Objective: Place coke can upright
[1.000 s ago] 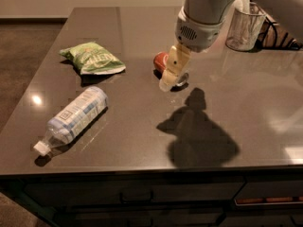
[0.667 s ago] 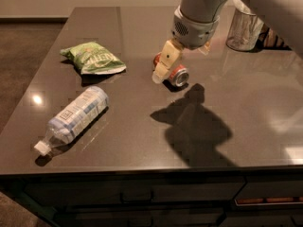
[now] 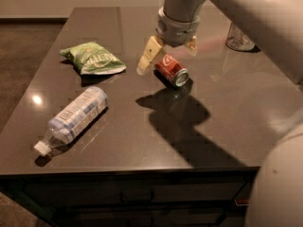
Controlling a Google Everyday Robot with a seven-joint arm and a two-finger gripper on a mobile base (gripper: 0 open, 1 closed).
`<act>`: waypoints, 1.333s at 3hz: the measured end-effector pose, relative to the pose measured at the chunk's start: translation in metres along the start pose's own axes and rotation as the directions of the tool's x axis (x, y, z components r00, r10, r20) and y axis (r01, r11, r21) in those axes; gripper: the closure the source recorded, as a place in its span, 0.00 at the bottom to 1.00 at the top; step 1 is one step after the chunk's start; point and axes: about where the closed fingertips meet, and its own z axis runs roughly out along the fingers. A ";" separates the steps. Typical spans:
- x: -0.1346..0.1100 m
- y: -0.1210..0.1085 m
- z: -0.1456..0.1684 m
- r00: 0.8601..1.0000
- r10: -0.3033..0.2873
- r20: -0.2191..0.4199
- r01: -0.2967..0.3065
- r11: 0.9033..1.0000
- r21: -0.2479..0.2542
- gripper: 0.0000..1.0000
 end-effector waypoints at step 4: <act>-0.049 -0.020 0.046 0.996 -0.038 -0.081 0.046 0.994 0.095 0.19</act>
Offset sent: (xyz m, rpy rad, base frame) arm 0.0560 0.0028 -0.0279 -0.1742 0.0295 -0.0324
